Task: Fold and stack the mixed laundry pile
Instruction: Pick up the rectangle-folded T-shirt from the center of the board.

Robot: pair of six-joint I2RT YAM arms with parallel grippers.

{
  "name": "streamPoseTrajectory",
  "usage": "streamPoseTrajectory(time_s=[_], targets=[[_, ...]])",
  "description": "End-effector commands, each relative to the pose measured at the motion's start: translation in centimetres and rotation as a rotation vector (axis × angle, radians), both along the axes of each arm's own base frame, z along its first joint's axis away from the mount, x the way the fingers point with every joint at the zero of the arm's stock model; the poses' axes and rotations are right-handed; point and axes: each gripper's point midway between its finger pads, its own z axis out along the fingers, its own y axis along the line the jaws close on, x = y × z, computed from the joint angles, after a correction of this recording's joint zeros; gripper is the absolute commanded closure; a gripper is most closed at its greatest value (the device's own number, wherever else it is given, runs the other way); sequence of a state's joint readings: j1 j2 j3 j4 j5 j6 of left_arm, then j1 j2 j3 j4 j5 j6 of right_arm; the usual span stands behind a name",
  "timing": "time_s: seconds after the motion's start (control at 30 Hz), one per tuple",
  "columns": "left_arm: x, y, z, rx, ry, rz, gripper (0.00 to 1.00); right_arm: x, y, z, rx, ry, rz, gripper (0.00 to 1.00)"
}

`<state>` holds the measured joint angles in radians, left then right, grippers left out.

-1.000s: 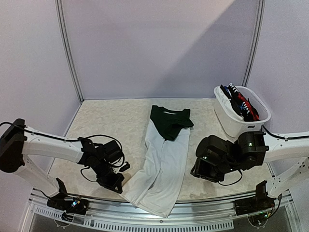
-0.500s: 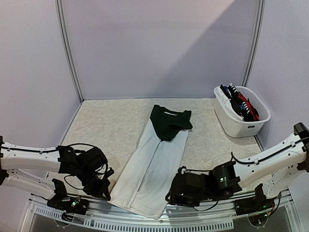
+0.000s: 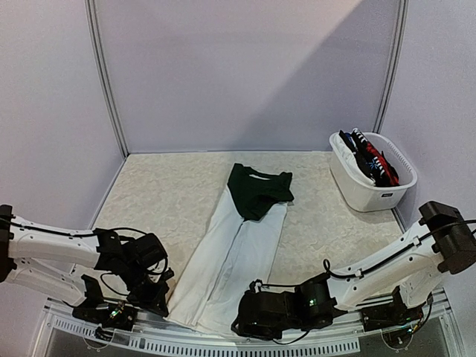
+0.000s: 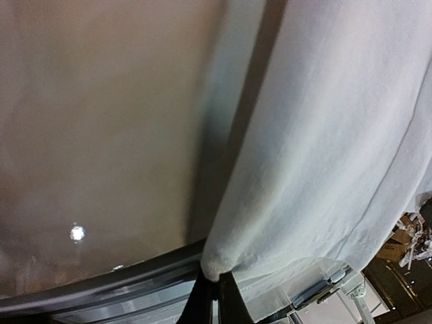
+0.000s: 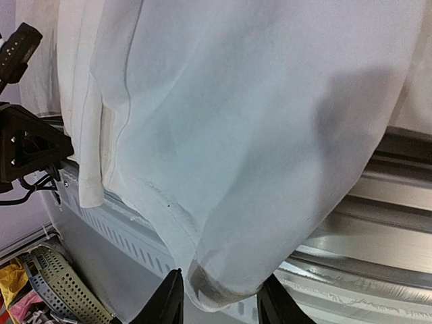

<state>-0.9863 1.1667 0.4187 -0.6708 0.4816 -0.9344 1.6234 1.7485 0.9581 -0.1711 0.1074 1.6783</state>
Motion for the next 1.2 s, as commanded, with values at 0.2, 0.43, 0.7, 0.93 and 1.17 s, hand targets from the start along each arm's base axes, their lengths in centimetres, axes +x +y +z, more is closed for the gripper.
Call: streamPoseTrajectory(time_s=[0.2,0.43,0.7,0.93,1.17], targets=[[0.4,-0.4,0.0,0.034,-0.007,-0.047,1.0,-1.4,-0.6,-1.9,-0.011,0.083,-0.025,0.76],[1.0,-1.0,2.2,0.029,-0.029,-0.068,1.0,-1.4,-1.1,-1.5,-0.05,0.081,-0.02,1.0],[-0.3,-0.4,7.0,-0.018,0.0,-0.063,1.0,-3.5,-1.3,2.6,-0.096,0.15,0.074,1.0],[-0.5,-0.1,8.8,-0.042,-0.003,-0.014,1.0,-3.7,-3.4,4.4,-0.146,0.192,0.017,1.0],[1.5,-0.6,10.4,-0.017,-0.08,-0.038,1.0,-2.7,-3.5,5.0,-0.133,0.153,-0.014,1.0]])
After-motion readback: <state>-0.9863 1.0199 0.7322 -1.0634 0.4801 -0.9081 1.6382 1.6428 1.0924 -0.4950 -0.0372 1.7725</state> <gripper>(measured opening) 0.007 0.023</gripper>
